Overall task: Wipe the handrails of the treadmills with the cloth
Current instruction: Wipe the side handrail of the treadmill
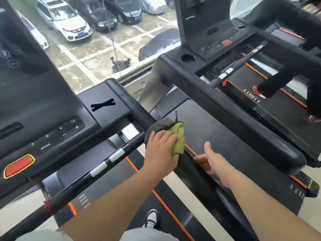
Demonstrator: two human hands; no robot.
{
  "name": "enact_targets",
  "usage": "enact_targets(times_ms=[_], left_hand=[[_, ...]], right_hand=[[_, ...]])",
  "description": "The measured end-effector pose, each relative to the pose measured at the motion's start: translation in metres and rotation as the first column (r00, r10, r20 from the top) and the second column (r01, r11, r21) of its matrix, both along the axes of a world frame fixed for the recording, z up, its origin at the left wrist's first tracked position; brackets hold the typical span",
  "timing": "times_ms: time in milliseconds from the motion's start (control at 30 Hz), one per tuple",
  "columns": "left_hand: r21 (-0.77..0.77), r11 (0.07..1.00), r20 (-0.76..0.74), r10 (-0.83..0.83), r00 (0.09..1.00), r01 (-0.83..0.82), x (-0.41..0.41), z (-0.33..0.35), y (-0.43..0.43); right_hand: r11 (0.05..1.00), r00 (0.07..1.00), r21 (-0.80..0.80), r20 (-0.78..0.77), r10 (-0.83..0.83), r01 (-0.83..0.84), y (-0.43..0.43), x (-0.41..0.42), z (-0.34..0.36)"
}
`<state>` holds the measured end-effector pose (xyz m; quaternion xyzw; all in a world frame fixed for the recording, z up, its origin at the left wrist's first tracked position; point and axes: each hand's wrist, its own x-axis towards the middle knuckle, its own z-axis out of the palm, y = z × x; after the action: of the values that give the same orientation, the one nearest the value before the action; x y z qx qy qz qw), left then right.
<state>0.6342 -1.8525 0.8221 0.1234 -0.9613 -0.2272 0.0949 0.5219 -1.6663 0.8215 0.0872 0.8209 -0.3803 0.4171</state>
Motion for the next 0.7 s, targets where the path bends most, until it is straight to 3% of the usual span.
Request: enact_targets(times_ms=[67,133,200,267,367,500,533,633,700], left_hand=[[0.029,0.986,0.023,-0.168,0.986,0.167,0.010,-0.005,0.014],[0.037,0.911,0.016,-0.412,0.911,0.411,0.021,-0.011,0.011],[0.043,0.846,0.003,-0.533,0.846,0.532,0.021,-0.013,-0.015],[0.030,0.882,0.000,-0.471,0.882,0.470,0.007,-0.011,-0.044],[-0.010,0.985,0.014,-0.170,0.985,0.170,-0.016,-0.006,-0.072],[0.074,0.990,0.052,0.118,0.992,-0.122,-0.020,0.001,-0.025],[0.121,0.989,0.071,0.081,0.994,-0.089,-0.012,0.002,-0.007],[0.204,0.914,0.069,-0.370,0.927,0.350,0.022,-0.004,0.025],[0.207,0.878,0.061,-0.453,0.889,0.433,0.020,-0.006,0.018]], right_hand=[[0.998,0.999,0.057,-0.040,0.027,-0.025,-0.003,-0.001,0.002],[0.994,0.993,0.110,-0.111,0.041,-0.028,-0.004,-0.003,0.004],[0.991,0.988,0.121,-0.140,0.071,-0.054,-0.004,-0.002,0.005],[0.992,0.988,0.103,-0.129,0.080,-0.067,0.000,0.004,0.002],[0.997,0.992,0.049,-0.111,0.060,-0.055,0.005,0.013,0.000],[0.991,0.986,0.031,-0.107,0.130,-0.128,0.018,0.017,0.005],[0.990,0.985,0.031,-0.104,0.140,-0.138,0.023,0.018,0.009],[0.984,0.978,0.107,-0.137,0.156,-0.142,0.057,0.023,0.018],[0.979,0.980,0.155,-0.133,0.150,-0.129,0.088,0.030,0.019]])
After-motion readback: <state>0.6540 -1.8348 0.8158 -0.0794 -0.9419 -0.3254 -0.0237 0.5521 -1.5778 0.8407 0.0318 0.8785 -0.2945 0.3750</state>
